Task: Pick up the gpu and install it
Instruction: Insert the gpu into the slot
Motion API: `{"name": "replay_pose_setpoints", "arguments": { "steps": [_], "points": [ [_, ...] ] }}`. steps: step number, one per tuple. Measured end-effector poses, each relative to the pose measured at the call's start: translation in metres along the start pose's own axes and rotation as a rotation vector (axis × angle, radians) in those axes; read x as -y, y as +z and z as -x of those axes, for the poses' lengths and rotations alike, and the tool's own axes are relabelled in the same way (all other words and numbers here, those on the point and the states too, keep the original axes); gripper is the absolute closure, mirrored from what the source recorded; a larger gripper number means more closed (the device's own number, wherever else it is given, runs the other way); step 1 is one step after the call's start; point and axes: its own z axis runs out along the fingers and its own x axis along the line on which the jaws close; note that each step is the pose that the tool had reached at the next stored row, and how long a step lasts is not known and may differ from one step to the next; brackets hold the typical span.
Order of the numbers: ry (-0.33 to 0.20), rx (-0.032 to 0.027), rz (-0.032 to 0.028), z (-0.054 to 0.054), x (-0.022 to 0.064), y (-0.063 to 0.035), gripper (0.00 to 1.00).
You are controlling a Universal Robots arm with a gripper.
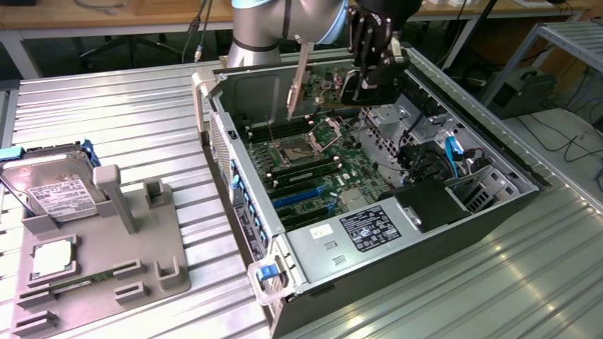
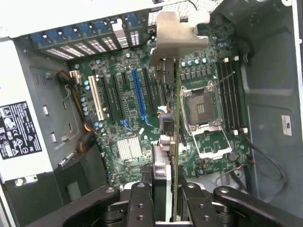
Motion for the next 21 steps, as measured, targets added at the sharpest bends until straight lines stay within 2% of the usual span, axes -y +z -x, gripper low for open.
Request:
{"name": "replay_pose_setpoints", "arguments": {
  "steps": [10,17,18,19,20,21],
  "points": [
    [-0.128,0.0093,0.0040,0.0000,0.0000,0.0006,0.72],
    [-0.140,0.0101,0.0044,0.0000,-0.0001,0.0008,0.72],
    [-0.140,0.0103,0.0007,0.0000,-0.0001,0.0009,0.72],
    [-0.141,0.0118,-0.0183,0.0001,-0.0006,0.0009,0.72],
    [-0.141,0.0119,-0.0228,0.0001,-0.0008,0.0009,0.72],
    [-0.141,0.0118,-0.0230,0.0001,-0.0008,0.0010,0.72]
  ]
}}
